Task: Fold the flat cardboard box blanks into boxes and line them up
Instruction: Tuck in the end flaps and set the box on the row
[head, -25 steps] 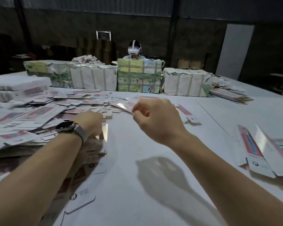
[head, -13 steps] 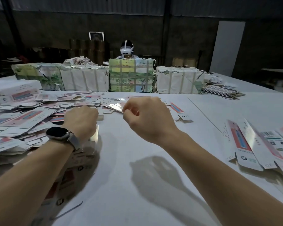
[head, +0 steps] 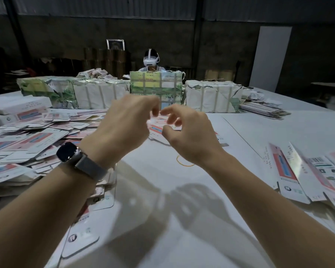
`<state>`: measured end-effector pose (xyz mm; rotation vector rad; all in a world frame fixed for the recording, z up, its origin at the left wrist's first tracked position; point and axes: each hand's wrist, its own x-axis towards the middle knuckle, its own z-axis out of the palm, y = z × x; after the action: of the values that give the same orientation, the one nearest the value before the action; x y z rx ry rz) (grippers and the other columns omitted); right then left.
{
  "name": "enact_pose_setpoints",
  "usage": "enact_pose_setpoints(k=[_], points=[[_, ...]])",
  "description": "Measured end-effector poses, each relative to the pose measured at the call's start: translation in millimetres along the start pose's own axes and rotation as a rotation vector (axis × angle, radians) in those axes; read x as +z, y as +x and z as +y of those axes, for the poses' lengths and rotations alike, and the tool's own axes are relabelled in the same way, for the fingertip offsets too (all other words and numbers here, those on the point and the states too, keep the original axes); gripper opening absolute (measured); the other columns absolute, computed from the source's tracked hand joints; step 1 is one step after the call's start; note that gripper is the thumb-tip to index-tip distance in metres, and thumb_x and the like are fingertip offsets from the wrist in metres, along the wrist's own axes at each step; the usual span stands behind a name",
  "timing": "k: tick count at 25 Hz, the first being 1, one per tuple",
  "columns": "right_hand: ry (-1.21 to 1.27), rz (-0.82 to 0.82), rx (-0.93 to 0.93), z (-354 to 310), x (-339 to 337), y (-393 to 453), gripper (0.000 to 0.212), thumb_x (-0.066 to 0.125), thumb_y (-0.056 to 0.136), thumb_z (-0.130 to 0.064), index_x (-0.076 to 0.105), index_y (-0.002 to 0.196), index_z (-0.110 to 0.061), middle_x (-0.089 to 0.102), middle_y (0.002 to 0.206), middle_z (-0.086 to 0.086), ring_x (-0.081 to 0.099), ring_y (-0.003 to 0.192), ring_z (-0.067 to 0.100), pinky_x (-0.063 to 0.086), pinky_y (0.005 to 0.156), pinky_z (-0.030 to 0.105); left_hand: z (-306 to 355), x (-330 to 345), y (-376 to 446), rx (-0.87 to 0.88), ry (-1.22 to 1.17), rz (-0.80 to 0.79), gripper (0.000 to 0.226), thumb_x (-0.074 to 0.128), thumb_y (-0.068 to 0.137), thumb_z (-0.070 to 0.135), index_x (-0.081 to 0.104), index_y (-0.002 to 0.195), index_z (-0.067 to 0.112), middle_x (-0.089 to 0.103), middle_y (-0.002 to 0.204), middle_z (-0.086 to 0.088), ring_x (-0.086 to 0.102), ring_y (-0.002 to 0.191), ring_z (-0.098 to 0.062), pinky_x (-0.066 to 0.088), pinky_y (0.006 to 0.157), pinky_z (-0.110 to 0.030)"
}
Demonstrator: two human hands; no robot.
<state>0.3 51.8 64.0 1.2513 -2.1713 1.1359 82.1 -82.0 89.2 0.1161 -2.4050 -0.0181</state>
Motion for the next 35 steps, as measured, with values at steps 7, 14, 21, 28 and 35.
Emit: enact_pose_setpoints(k=[7,14,21,28,35], points=[[0.285,0.095,-0.062,8,-8,4,0.026,0.059,0.084,0.002,0.059,0.107,-0.010,0.064,0.096,-0.007,0.065,0.093,0.018,0.054,0.084,0.043,53,9,0,0.185,-0.447,0.433,0.021,0.066,0.075,-0.015,0.067,0.087,0.002,0.067,0.084,-0.006,0.065,0.074,-0.024,0.055,0.065,-0.041],[0.742,0.176,0.052,11,-24,7,0.015,0.052,0.073,-0.004,0.056,0.085,-0.012,0.059,0.072,0.006,0.059,0.069,0.021,0.051,0.061,0.037,41,20,1,0.101,-1.065,0.326,0.031,0.066,0.085,0.030,0.051,0.112,0.023,0.063,0.108,-0.002,0.064,0.102,-0.017,0.057,0.085,-0.043],[1.067,0.181,0.224,6,-30,5,0.041,0.048,0.073,-0.009,0.048,0.110,-0.027,0.063,0.085,0.004,0.064,0.076,0.022,0.056,0.061,0.041,35,45,-16,-0.220,-1.475,-0.385,0.050,0.047,0.085,0.033,0.047,0.134,0.021,0.075,0.107,-0.001,0.073,0.098,-0.024,0.059,0.081,-0.037],[0.641,0.247,0.158,6,-21,4,0.047,0.051,0.085,-0.039,0.053,0.132,-0.031,0.056,0.119,-0.005,0.060,0.104,0.008,0.054,0.079,0.022,51,46,-14,-0.331,-1.444,-0.279,0.045,0.046,0.079,0.059,0.057,0.108,0.028,0.057,0.088,0.002,0.050,0.080,-0.013,0.043,0.080,-0.028],[0.901,0.093,0.163,9,-21,0,0.042,0.042,0.096,-0.034,0.057,0.134,-0.023,0.069,0.114,-0.002,0.069,0.104,0.013,0.058,0.081,0.030,53,44,-14,-0.386,-1.337,-0.195,0.061,0.055,0.079,0.077,0.047,0.111,0.025,0.066,0.069,0.023,0.062,0.061,0.002,0.045,0.052,-0.014]])
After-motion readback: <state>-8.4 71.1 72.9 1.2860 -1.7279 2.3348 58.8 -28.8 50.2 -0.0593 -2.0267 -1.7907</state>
